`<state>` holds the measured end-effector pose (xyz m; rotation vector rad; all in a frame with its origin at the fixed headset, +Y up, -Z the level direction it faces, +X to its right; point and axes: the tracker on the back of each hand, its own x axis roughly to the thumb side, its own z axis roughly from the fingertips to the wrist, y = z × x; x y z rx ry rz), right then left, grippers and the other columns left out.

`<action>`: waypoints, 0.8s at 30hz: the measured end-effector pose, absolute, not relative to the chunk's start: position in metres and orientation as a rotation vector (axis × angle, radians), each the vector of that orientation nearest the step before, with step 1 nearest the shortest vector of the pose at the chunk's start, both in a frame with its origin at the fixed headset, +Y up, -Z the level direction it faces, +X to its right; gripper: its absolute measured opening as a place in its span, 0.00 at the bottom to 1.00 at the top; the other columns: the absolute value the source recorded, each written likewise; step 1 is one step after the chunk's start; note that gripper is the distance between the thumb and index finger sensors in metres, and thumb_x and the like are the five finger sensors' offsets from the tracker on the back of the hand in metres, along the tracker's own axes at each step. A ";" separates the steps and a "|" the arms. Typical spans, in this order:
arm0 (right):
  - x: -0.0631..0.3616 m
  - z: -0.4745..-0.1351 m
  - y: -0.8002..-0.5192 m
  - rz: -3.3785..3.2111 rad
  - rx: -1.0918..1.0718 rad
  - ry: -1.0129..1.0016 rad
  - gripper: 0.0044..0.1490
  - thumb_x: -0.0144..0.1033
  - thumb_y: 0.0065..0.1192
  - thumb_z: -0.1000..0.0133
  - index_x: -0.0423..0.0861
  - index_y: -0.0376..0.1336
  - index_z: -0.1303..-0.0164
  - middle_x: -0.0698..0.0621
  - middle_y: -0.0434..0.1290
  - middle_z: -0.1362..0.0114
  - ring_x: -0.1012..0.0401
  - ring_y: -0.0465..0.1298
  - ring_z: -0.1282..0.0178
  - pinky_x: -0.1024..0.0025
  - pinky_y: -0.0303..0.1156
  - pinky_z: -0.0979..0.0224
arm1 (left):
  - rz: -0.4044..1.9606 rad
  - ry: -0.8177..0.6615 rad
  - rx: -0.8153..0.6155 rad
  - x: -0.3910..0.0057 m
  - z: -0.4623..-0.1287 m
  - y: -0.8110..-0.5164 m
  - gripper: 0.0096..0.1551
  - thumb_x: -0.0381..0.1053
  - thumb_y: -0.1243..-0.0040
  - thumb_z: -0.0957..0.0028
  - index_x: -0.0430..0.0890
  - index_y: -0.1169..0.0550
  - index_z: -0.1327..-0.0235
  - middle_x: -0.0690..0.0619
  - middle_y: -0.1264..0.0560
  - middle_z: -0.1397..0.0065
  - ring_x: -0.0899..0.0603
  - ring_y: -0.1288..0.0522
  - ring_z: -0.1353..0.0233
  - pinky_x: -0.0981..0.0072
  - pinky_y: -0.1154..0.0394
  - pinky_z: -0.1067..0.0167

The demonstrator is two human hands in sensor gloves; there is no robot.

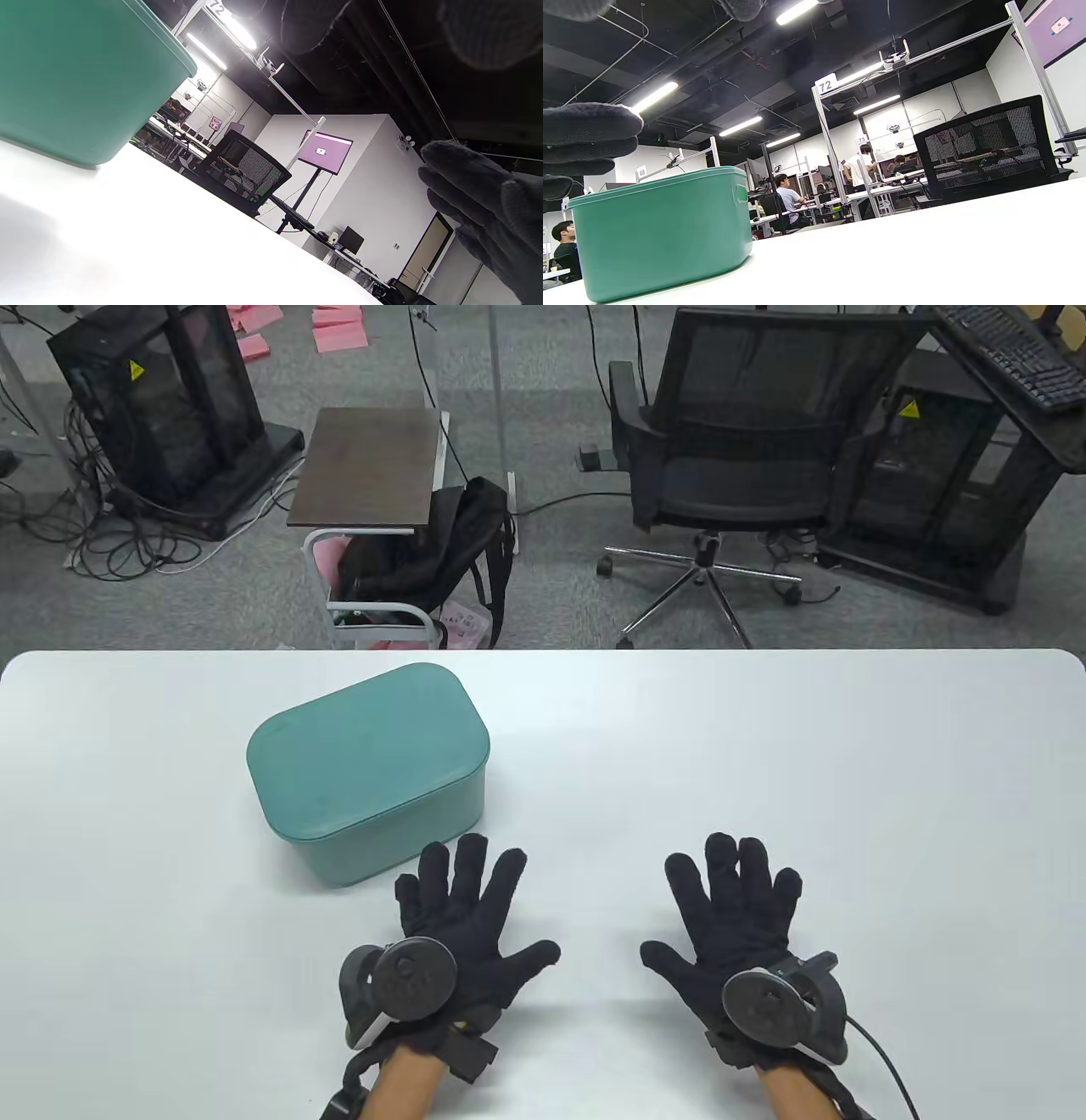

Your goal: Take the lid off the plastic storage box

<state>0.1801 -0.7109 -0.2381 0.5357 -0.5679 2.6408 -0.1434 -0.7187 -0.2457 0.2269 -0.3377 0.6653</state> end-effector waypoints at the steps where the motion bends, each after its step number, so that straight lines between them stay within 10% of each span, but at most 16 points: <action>1: 0.180 -0.238 -0.711 2.640 0.535 -0.568 0.55 0.79 0.39 0.44 0.57 0.39 0.13 0.42 0.36 0.10 0.39 0.35 0.15 0.24 0.33 0.29 | 0.666 -0.337 0.229 -0.143 -0.246 -0.719 0.60 0.93 0.57 0.54 0.64 0.42 0.10 0.48 0.55 0.09 0.30 0.63 0.16 0.27 0.66 0.31; 24: 0.183 -0.239 -0.712 2.638 0.506 -0.561 0.54 0.78 0.40 0.44 0.57 0.40 0.13 0.42 0.37 0.10 0.39 0.36 0.14 0.24 0.33 0.29 | 0.731 -0.337 0.223 -0.144 -0.248 -0.714 0.59 0.91 0.57 0.52 0.60 0.40 0.10 0.46 0.54 0.09 0.30 0.63 0.16 0.28 0.65 0.31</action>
